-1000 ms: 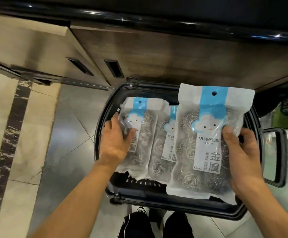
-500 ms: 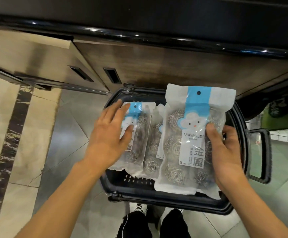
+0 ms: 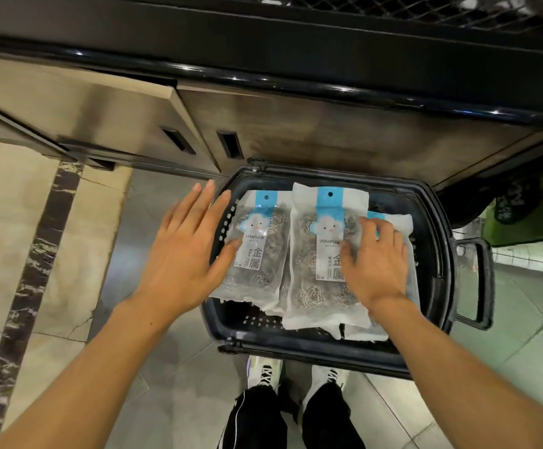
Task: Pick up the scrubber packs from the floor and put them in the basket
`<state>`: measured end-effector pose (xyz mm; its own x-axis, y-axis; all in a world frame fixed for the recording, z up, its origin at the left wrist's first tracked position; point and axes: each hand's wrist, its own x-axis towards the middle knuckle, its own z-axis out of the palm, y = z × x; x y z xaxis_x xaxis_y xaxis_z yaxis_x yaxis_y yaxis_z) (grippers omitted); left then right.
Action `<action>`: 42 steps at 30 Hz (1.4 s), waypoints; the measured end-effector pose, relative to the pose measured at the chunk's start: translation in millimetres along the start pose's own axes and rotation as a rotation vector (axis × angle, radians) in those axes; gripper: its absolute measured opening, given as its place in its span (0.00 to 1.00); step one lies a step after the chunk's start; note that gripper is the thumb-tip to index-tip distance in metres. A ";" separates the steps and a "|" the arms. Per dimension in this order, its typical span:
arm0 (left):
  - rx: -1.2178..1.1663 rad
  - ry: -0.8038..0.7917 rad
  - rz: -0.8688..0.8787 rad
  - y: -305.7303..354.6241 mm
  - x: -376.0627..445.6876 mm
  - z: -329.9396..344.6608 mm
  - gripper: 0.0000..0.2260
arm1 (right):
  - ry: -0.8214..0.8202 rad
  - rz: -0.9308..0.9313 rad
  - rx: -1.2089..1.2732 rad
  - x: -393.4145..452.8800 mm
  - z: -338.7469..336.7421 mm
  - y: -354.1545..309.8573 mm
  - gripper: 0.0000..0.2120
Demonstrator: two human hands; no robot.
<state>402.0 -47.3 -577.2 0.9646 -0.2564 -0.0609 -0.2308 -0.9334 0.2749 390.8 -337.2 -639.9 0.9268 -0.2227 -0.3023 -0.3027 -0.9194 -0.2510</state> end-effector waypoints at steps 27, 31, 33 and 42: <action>0.145 0.555 -0.555 75.5 -216.6 -453.0 0.38 | 0.328 -1.106 0.011 -187.1 -436.5 -270.2 0.41; 0.219 0.615 -0.696 47.4 -275.8 -485.0 0.37 | 0.298 -1.288 0.063 -227.1 -432.9 -350.2 0.42; 0.242 0.657 -0.767 31.3 -302.3 -499.5 0.37 | 0.281 -1.392 0.057 -244.5 -428.3 -389.4 0.44; 0.291 0.791 -1.047 -51.6 -408.7 -554.8 0.39 | 0.182 -1.640 0.064 -313.4 -403.5 -550.0 0.51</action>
<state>90.3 245.0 -34.1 0.4934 0.7265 0.4783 0.7322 -0.6437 0.2224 356.4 107.5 -36.0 0.2587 0.8742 0.4109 0.9599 -0.1852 -0.2104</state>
